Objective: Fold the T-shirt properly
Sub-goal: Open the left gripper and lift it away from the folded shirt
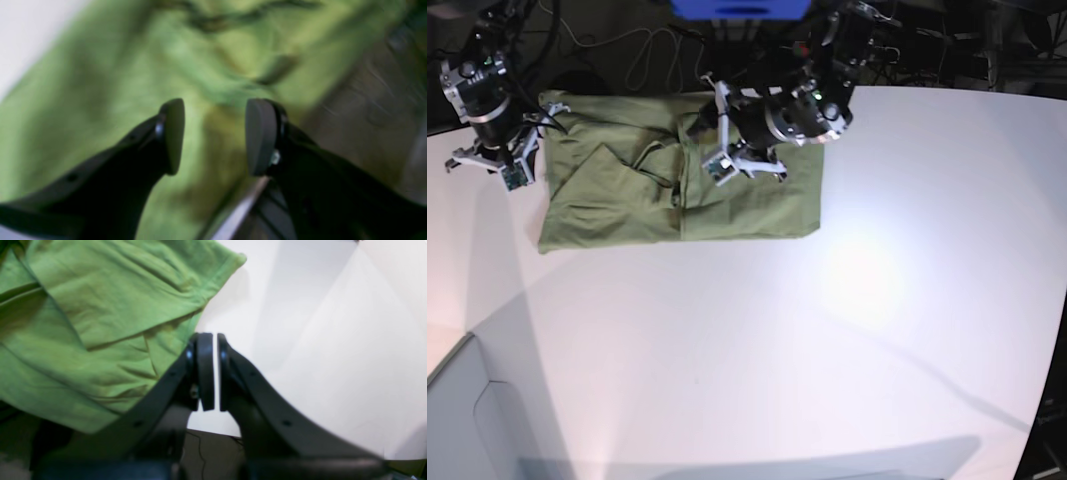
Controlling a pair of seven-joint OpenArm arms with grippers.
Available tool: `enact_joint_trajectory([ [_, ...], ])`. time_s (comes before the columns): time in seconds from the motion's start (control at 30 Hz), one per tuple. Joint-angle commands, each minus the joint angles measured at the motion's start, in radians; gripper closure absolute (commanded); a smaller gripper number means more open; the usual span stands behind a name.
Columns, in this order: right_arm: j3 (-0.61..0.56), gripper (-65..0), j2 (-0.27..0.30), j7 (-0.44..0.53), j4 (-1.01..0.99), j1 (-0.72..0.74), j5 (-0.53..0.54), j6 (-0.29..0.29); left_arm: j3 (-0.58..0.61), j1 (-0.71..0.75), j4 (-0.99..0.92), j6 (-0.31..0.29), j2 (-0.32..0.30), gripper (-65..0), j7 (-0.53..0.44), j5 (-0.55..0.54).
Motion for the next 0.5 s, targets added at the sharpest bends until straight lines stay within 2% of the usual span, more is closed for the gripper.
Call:
enact_joint_trajectory([
  [0.0, 0.007, -0.8, 0.013, -0.003, 0.018, 0.001, 0.007, 0.017, 0.014, -0.008, 0.012, -0.003, 0.009, -28.2, -0.023, -0.014],
  [0.1, 0.007, -10.8, 0.016, -0.089, 0.015, 0.029, 0.007, 0.017, 0.014, -0.008, 0.021, -0.003, 0.015, -28.2, -0.023, -0.014],
  [0.2, 0.018, -27.8, 0.015, -0.189, 0.009, 0.078, 0.007, 0.017, -0.012, -0.009, 0.094, -0.003, 0.002, -28.2, -0.022, -0.014],
  [0.33, 0.061, -46.8, -0.039, -0.228, 0.009, 0.132, 0.012, 0.017, -0.172, -0.006, 0.188, -0.003, -0.027, -28.2, -0.014, -0.014],
  [0.4, 0.079, -52.6, -0.070, -0.232, 0.009, 0.149, 0.013, 0.017, -0.278, -0.009, 0.197, -0.003, -0.041, -28.2, -0.014, -0.014],
  [0.47, 0.093, -55.0, -0.103, -0.233, 0.008, 0.152, 0.013, 0.017, -0.379, -0.011, 0.197, -0.007, -0.045, -28.2, -0.014, -0.014],
])
